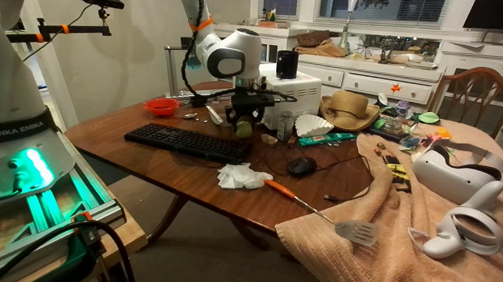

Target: Pick up the tennis ball and place it to the right of the oven

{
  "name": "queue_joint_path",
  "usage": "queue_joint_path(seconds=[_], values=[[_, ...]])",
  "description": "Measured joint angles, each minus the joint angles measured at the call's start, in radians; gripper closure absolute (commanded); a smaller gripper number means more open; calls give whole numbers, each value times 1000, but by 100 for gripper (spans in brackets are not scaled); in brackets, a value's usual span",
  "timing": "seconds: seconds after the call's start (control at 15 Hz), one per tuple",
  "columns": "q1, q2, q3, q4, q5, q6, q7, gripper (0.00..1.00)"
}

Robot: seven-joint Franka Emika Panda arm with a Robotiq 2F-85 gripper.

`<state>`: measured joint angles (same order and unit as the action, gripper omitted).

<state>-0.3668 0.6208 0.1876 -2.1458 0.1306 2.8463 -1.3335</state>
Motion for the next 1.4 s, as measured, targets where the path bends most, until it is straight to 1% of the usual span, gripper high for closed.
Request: queue_joint_path(seconds=[0.13,0.33,0.53,0.73,1.0,1.13,1.4], values=[[6,-13,-14,0,-1,-2,30,58],[25,-58,-73,0,-6,-32,121,58],[38,-112,-142,0,-19,-104,220,58],[29,-158,-182,15,-11,-206,311,58],[9,-169,-201,102,32,-281,439,58],[3,-157,-205,159,53,-296,498,58],[1,-98,-216,281,57,-299,627,58]])
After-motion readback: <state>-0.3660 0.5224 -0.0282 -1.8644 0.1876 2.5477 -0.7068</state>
